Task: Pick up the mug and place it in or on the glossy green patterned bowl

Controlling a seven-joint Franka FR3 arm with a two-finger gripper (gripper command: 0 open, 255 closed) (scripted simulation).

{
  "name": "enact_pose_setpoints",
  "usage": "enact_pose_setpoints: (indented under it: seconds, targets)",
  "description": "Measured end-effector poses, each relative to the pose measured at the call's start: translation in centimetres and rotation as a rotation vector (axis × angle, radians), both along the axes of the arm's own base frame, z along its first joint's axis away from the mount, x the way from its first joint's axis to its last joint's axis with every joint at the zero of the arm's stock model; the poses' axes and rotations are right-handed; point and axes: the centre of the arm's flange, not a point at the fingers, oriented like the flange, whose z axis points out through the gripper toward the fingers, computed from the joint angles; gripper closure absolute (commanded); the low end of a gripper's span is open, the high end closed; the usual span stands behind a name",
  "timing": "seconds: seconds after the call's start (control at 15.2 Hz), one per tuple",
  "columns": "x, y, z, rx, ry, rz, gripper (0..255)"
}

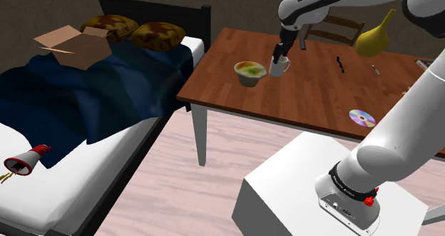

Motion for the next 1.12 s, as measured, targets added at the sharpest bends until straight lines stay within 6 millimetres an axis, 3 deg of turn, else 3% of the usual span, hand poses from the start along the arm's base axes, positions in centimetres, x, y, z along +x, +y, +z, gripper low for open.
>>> enact_pose_setpoints:
  seconds: [0.26, 0.73, 1.12]
  targets:
    - [3.3, -2.4, -2.6, -0.02, -0.006, 0.023, 0]
    - [3.7, -3.1, -6.2, -0.023, -0.007, 0.027, 0]
    - [3.7, -3.2, -6.6, -0.024, -0.008, 0.027, 0]
